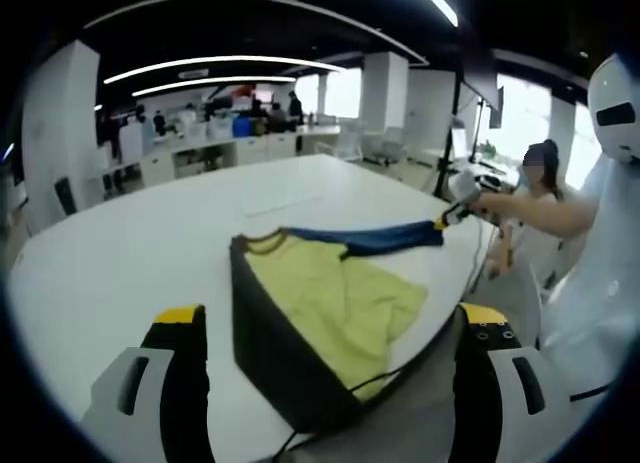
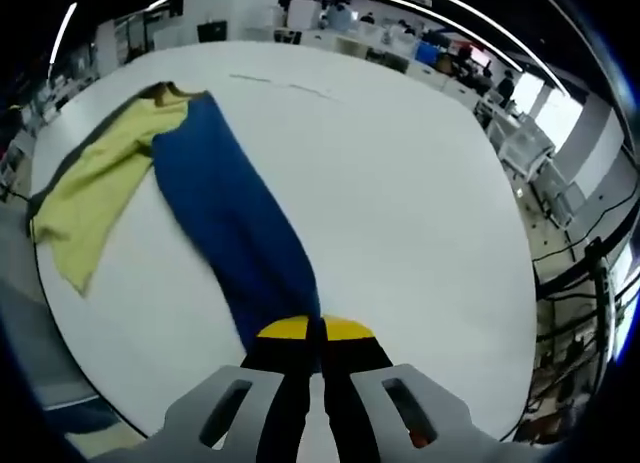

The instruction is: Fold the garment on the visible template until the final outline fits inside the template.

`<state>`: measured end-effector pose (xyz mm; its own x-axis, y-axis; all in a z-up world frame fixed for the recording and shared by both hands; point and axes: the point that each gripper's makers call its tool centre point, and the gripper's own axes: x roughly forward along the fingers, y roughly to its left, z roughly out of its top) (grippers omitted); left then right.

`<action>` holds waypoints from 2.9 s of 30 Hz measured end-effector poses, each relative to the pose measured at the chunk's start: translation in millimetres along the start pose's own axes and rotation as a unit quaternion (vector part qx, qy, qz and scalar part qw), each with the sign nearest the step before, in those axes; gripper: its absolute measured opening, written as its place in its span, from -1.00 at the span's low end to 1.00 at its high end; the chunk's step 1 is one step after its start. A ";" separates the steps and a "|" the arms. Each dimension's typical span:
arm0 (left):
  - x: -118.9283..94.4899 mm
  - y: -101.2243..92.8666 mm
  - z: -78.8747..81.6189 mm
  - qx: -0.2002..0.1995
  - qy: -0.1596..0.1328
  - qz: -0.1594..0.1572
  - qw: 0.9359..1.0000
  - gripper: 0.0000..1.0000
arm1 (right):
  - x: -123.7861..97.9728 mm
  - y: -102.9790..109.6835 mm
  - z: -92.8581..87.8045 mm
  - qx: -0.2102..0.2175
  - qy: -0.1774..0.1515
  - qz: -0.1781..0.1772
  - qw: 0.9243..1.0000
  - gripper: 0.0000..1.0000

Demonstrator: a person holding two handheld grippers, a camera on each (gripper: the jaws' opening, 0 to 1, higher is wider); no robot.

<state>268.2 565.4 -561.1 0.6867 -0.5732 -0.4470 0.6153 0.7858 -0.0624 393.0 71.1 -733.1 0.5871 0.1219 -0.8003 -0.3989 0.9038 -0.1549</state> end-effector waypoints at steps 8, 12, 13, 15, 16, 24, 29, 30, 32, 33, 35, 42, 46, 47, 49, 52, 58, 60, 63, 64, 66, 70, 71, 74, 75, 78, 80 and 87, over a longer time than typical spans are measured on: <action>0.7 -0.2 3.0 0.002 0.001 0.002 1.000 0.99 | 23.5 -36.5 -0.3 0.009 0.005 -0.007 1.000 -0.94; 0.9 -0.3 2.9 0.005 0.006 0.003 1.000 0.99 | 29.9 -43.3 -0.9 -0.002 0.013 -0.010 1.000 -0.94; 0.8 -0.3 3.2 0.005 0.006 0.003 1.000 0.99 | 31.3 -44.7 -0.9 -0.006 0.014 -0.010 1.000 -0.94; 0.6 -0.7 3.2 0.004 0.006 0.004 1.000 0.99 | 34.6 -48.7 -1.0 -0.023 0.021 -0.014 0.999 -0.94; 0.6 -1.0 3.0 0.004 0.007 0.004 1.000 0.99 | 35.9 -50.4 -1.3 -0.029 0.025 -0.016 0.999 -0.94; -1.2 -0.7 1.5 0.001 0.011 0.009 1.000 0.99 | 46.6 -69.0 7.5 -0.061 0.039 -0.046 0.996 -0.94; -2.5 0.9 2.2 0.001 0.012 0.015 1.000 0.99 | 49.3 -74.9 15.7 -0.084 0.044 -0.057 0.994 -0.94; -2.5 1.2 2.1 0.001 0.012 0.016 1.000 0.99 | 51.0 -77.7 18.9 -0.094 0.043 -0.060 0.993 -0.94; -2.3 1.2 1.5 0.000 0.014 0.017 1.000 0.99 | 52.5 -80.1 20.9 -0.101 0.044 -0.063 0.992 -0.93; -2.2 1.1 1.2 0.000 0.015 0.017 1.000 0.99 | 54.1 -82.1 21.8 -0.109 0.047 -0.064 0.991 -0.93; -2.1 1.4 0.8 -0.001 0.015 0.018 1.000 0.99 | 56.3 -85.5 22.5 -0.124 0.053 -0.066 0.989 -0.92; -0.2 0.8 -1.9 -0.006 0.022 0.018 1.000 0.99 | 46.3 -79.1 33.1 -0.123 0.055 -0.067 0.989 -0.91; 0.9 1.3 -1.2 -0.007 0.023 0.019 1.000 0.99 | 55.4 -91.5 36.1 -0.117 0.059 -0.066 0.989 -0.92; 0.9 1.8 -0.7 -0.007 0.022 0.020 1.000 0.99 | 58.4 -93.9 34.7 -0.118 0.066 -0.063 0.989 -0.92; 0.6 2.8 -0.1 -0.008 0.023 0.021 0.999 0.99 | 64.0 -98.7 32.7 -0.117 0.074 -0.060 0.989 -0.93; 0.1 4.1 -0.8 -0.010 0.024 0.024 0.999 0.99 | 67.1 -98.5 29.5 -0.119 0.081 -0.058 0.988 -0.93; 0.1 3.4 -3.2 -0.014 0.029 0.027 0.999 0.99 | 71.6 -98.8 21.7 -0.119 0.098 -0.055 0.987 -0.92; -0.1 4.1 -3.3 -0.015 0.028 0.028 0.999 0.99 | 72.6 -101.9 21.7 -0.117 0.098 -0.056 0.987 -0.92; -0.1 4.8 -3.7 -0.016 0.030 0.030 0.999 0.99 | 75.1 -105.6 21.5 -0.116 0.098 -0.058 0.987 -0.92; 0.0 4.9 -3.8 -0.016 0.030 0.030 0.999 0.99 | 76.9 -106.9 20.8 -0.116 0.099 -0.058 0.987 -0.92; 0.5 5.1 -4.6 -0.017 0.032 0.029 0.999 0.99 | 77.4 -105.4 20.1 -0.117 0.101 -0.059 0.986 -0.92; 1.1 5.7 -5.2 -0.019 0.035 0.030 0.999 0.99 | 76.3 -104.9 22.4 -0.117 0.098 -0.064 0.986 -0.92; 1.5 5.4 -5.2 -0.018 0.036 0.030 0.999 0.99 | 74.9 -102.8 22.6 -0.113 0.097 -0.063 0.987 -0.92; 2.2 5.3 -3.9 -0.019 0.034 0.029 0.999 0.99 | 73.2 -101.9 22.3 -0.109 0.097 -0.061 0.987 -0.90; 2.7 5.2 -3.2 -0.018 0.033 0.029 0.999 0.99 | 73.8 -103.9 22.3 -0.109 0.096 -0.062 0.987 -0.87; 4.4 5.4 -2.8 -0.017 0.035 0.027 0.999 0.98 | 73.9 -108.9 23.0 -0.121 0.095 -0.070 0.986 -0.77; 5.0 4.9 -2.1 -0.016 0.035 0.025 0.999 0.98 | 72.1 -111.6 24.1 -0.124 0.093 -0.076 0.985 -0.66; 5.0 5.7 2.0 -0.011 0.032 0.025 0.999 0.98 | 63.2 -127.4 21.3 -0.111 0.093 -0.102 0.984 -0.45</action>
<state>275.9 566.6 -561.8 0.6902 -0.5178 -0.5055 0.5714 0.8186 -0.0584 495.9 -27.7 -751.6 0.5402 -0.1494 -0.8282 -0.4423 0.7868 -0.4305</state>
